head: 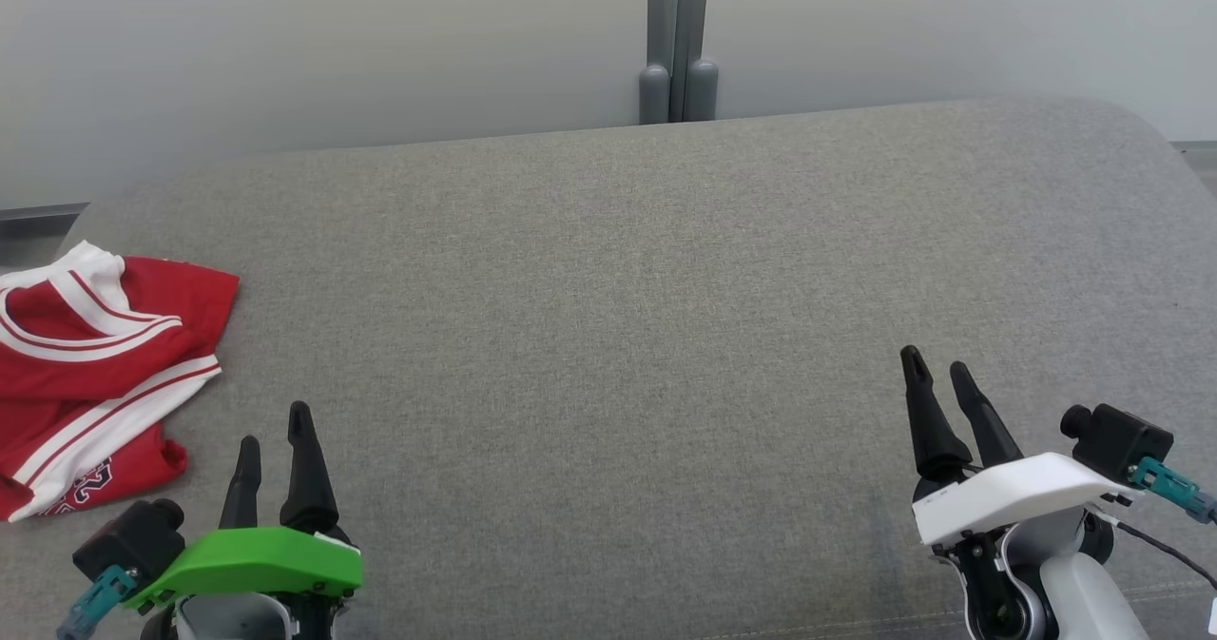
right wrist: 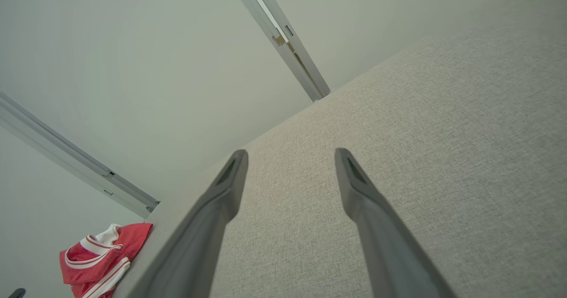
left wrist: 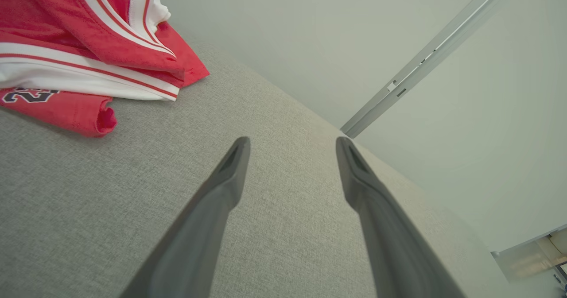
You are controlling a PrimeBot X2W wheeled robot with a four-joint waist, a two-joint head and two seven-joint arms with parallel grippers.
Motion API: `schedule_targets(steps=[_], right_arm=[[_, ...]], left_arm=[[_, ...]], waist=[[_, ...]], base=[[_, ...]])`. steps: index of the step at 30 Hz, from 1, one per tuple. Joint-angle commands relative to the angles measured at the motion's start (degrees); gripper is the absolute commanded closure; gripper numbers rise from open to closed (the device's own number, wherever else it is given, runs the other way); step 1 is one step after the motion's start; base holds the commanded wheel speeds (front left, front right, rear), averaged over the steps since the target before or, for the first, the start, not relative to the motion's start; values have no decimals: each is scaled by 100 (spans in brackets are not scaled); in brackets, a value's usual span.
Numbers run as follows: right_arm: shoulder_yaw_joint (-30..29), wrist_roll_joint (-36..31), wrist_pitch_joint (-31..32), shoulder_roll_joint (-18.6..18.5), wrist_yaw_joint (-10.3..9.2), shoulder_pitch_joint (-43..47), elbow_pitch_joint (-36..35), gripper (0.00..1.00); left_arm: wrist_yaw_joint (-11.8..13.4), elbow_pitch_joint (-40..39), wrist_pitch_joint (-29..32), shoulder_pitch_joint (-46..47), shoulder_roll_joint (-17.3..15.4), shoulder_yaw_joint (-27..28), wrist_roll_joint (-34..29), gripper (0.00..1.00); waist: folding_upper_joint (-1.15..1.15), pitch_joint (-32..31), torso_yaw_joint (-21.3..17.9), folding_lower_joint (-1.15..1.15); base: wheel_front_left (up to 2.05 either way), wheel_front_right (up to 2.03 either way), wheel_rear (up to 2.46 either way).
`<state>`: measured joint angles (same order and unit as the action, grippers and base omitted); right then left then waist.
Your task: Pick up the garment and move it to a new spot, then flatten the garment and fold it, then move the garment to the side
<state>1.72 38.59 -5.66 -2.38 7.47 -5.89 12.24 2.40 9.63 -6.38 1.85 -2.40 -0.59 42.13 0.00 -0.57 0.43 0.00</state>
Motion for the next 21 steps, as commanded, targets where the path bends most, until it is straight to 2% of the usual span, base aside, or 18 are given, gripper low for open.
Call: schedule_targets(steps=[1, 11, 21], right_arm=[[14, -211, -61, -34, 2, -21, -97, 0], [-26, -1142, -190, -40, 2, -11, -9, 0], [-56, -1675, -148, -45, 3, -20, -10, 0]], left_arm=[[48, -46, -46, 32, -37, -21, -196, 0], [340, 182, -217, 50, -104, -122, -1141, 0], [453, 300, -347, 74, -134, -228, -1688, 0]], waist=[[0, -2, 0, 0], [0, -32, 1, 0], [0, -67, 14, 0]], base=[[0, 0, 0], [0, 0, 0], [0, 0, 0]])
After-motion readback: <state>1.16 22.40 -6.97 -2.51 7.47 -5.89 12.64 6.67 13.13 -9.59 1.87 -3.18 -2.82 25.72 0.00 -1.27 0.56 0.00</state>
